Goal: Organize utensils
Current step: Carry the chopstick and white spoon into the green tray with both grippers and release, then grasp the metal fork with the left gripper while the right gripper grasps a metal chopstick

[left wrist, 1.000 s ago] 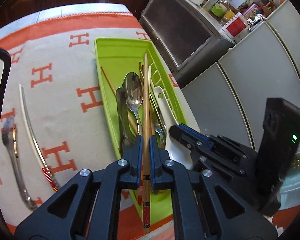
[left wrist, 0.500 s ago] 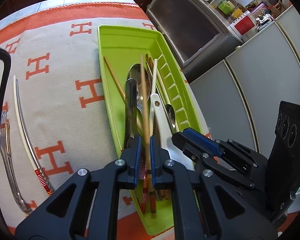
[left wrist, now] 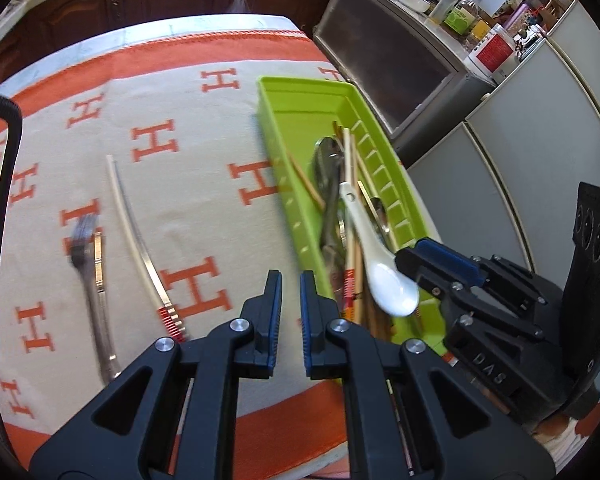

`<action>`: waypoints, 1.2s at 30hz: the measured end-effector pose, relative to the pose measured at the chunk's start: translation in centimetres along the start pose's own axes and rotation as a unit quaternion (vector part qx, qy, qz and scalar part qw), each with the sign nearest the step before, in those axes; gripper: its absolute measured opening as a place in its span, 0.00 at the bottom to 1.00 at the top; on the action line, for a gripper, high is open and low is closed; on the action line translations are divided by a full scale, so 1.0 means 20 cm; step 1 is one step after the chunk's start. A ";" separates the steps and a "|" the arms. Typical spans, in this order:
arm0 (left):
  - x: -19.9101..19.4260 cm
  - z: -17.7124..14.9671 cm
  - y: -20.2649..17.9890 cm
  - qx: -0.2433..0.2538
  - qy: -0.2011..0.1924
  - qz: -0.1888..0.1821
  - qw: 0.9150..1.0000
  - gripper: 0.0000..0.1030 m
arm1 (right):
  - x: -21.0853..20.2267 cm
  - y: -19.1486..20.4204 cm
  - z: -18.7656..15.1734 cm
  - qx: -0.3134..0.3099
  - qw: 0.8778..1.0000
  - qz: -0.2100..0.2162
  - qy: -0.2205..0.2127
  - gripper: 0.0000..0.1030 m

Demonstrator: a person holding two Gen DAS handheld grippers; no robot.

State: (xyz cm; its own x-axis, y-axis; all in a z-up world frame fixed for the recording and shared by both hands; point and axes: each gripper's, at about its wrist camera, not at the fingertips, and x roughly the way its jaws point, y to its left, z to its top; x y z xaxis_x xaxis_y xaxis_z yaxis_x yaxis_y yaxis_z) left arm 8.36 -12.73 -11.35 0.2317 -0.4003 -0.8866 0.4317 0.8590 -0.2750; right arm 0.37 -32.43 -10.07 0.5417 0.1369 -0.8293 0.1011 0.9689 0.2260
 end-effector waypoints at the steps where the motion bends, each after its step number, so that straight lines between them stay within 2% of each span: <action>1: -0.03 -0.02 0.03 -0.001 -0.005 0.006 1.000 0.05 | -0.01 0.02 0.00 -0.006 1.000 0.001 0.000 0.22; 9: -0.23 -0.15 0.25 -0.017 -0.038 0.052 0.998 0.05 | -0.06 0.26 -0.02 -0.061 0.998 0.026 0.002 0.22; 16: -0.33 -0.23 0.42 -0.039 -0.054 0.075 0.995 0.05 | -0.10 0.47 -0.01 -0.094 0.995 0.044 0.005 0.22; 23: -0.40 -0.26 0.54 -0.061 -0.070 0.077 0.993 0.05 | -0.10 0.63 0.00 -0.109 0.993 0.055 0.010 0.25; 27: -0.41 -0.27 0.60 -0.071 -0.072 0.074 0.992 0.05 | -0.09 0.70 0.03 -0.115 0.991 0.061 0.008 0.34; 36: -0.37 -0.28 0.68 -0.084 -0.070 0.068 0.992 0.05 | 0.01 0.83 0.08 -0.128 0.989 0.068 0.020 0.35</action>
State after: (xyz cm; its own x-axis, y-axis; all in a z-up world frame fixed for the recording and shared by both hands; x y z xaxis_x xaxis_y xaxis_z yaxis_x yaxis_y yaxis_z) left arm 7.62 3.62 -10.68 0.4016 -0.3071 -0.8628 0.2390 0.9446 -0.2249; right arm 3.45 -16.72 -5.73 0.5026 0.2720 -0.8206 -0.1869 0.9609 0.2041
